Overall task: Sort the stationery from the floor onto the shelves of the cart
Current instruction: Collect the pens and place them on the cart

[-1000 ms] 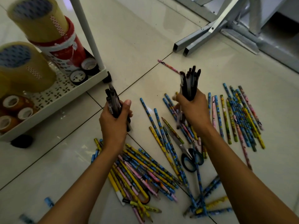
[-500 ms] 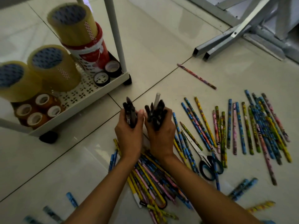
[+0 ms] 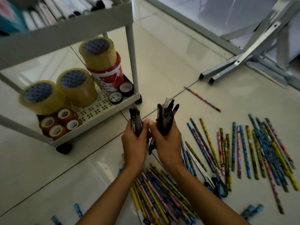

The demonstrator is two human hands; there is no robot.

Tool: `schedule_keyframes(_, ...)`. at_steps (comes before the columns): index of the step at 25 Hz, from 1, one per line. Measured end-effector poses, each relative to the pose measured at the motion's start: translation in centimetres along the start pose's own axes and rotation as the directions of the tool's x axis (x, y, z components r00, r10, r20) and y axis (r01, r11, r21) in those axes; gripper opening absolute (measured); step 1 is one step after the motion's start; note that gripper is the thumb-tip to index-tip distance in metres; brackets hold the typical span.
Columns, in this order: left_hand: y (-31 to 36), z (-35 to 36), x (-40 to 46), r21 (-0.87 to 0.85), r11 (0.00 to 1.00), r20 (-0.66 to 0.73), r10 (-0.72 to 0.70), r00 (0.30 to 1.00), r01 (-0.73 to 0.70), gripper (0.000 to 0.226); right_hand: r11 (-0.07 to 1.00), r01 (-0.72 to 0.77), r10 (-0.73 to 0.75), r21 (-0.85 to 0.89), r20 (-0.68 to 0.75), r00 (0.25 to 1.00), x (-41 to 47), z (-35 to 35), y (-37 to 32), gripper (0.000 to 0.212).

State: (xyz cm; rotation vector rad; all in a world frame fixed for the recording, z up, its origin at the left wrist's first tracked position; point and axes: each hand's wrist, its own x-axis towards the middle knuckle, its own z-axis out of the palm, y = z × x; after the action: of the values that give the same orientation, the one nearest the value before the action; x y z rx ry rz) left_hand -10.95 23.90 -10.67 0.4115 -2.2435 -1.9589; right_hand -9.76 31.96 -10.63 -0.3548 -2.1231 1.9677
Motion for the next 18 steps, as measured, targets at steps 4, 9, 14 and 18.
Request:
schedule_keyframes(4,4.8,-1.1,0.7,-0.004,1.0,0.013,0.028,1.0,-0.028,0.021,0.998,-0.011,0.007,0.059,0.064,0.998,1.3,0.3,-5.0,0.018)
schedule_keyframes(9,13.4,-3.6,1.0,-0.033,0.999,-0.023,-0.017,1.0,0.017,0.019,0.992,-0.089,0.07,0.086,0.203,0.977,2.4,0.9,-14.4,0.017)
schedule_keyframes(14,23.5,-5.9,-0.5,-0.021,0.991,-0.072,-0.13,0.989,0.129,0.009,0.972,-0.213,0.183,0.097,0.247,0.952,2.0,0.3,-24.7,0.017)
schedule_keyframes(18,33.3,-7.9,-1.6,0.011,0.979,-0.099,-0.201,0.975,0.203,0.023,0.938,-0.33,0.292,0.108,0.269,0.918,1.6,0.0,-34.7,0.008)
